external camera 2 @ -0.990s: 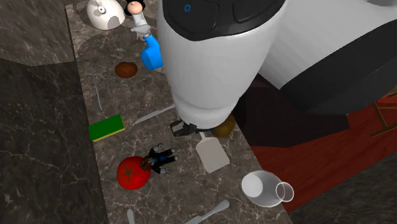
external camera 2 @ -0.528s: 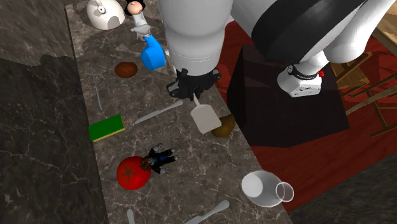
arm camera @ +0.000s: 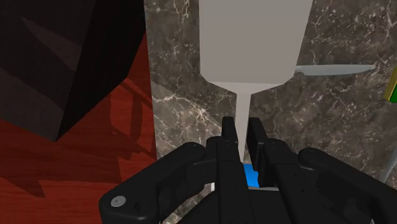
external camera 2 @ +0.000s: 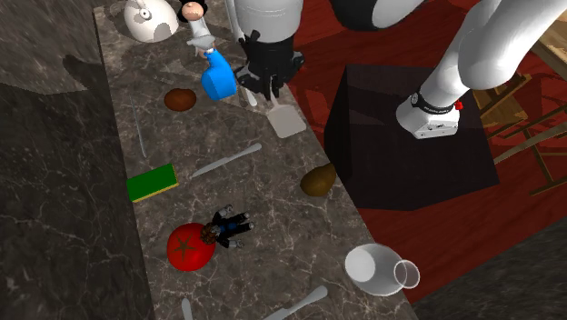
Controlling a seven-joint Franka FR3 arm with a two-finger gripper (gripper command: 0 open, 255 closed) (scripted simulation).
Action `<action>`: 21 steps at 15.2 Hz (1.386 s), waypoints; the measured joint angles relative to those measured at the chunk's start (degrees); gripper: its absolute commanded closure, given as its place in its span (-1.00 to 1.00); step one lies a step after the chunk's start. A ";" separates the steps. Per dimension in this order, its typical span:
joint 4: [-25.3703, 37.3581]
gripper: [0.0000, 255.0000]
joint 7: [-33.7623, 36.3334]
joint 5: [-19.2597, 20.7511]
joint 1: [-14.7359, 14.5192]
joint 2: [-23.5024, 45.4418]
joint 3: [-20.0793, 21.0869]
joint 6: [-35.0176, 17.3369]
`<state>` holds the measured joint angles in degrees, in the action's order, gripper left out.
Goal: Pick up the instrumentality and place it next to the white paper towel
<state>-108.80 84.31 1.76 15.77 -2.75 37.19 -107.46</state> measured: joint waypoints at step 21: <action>3.28 1.00 -27.15 1.50 12.93 4.21 -14.70 -1.70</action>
<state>-105.53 57.17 3.26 28.69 1.46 22.49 -109.16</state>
